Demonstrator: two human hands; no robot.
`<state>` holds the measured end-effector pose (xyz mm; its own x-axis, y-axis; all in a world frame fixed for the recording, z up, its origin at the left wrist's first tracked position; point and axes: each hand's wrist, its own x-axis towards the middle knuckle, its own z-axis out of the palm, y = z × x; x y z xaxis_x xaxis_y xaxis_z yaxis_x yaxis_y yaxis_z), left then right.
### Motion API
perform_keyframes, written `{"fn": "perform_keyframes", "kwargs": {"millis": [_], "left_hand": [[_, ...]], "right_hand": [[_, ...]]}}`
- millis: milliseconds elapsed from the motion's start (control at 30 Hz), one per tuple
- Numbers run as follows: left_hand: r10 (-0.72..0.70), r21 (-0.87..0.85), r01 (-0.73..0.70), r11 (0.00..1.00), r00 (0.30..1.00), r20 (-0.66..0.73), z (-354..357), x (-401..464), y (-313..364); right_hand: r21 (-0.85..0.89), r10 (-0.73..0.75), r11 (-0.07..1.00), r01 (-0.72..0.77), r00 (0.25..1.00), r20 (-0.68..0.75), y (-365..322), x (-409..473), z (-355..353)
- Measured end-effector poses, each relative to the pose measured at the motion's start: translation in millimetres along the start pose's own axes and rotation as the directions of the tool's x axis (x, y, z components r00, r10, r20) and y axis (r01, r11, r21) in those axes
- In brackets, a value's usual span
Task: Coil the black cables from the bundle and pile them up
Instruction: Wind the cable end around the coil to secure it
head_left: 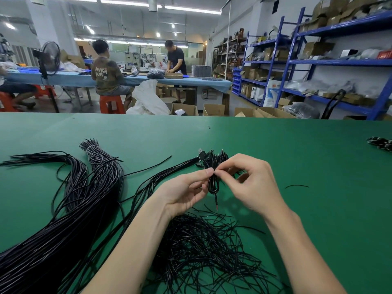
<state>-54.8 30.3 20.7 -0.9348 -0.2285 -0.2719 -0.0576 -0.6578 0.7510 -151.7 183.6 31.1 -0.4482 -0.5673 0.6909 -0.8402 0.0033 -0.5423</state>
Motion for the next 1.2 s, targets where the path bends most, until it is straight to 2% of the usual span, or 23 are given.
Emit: {"fn": "perform_keyframes", "kwargs": {"millis": [67,233,367,567,800,933,1033,1200], "left_hand": [[-0.013,-0.022,0.014,1.0,1.0,0.022,0,0,1],[-0.021,-0.035,0.024,0.999,0.997,0.076,1,-2,2],[-0.014,-0.01,0.015,1.0,0.998,0.066,1,-2,2],[-0.027,-0.009,0.027,1.0,0.999,0.019,0,-1,2],[-0.044,0.026,0.043,0.999,0.998,0.041,2,-6,3],[-0.035,-0.005,0.036,0.999,0.996,0.081,3,-8,7],[-0.052,-0.025,0.055,0.998,0.993,0.11,4,-8,8],[-0.066,-0.046,0.07,0.997,0.995,0.073,3,-6,2]], "right_hand": [[0.018,0.026,1.0,-0.026,0.999,0.019,0,0,-1],[0.359,0.226,0.9,-0.248,0.969,0.103,3,0,-2],[0.422,0.246,0.865,-0.271,0.963,0.115,3,0,-1],[0.164,0.151,0.971,-0.173,0.979,0.135,-2,0,-7],[0.016,0.029,0.999,-0.032,0.992,0.125,-6,3,-18],[0.065,-0.003,0.998,-0.003,0.996,0.092,-8,3,-15],[0.157,0.053,0.986,-0.059,0.998,0.04,-8,3,-11],[0.148,0.072,0.986,-0.079,0.996,0.053,-5,1,-5]]}}
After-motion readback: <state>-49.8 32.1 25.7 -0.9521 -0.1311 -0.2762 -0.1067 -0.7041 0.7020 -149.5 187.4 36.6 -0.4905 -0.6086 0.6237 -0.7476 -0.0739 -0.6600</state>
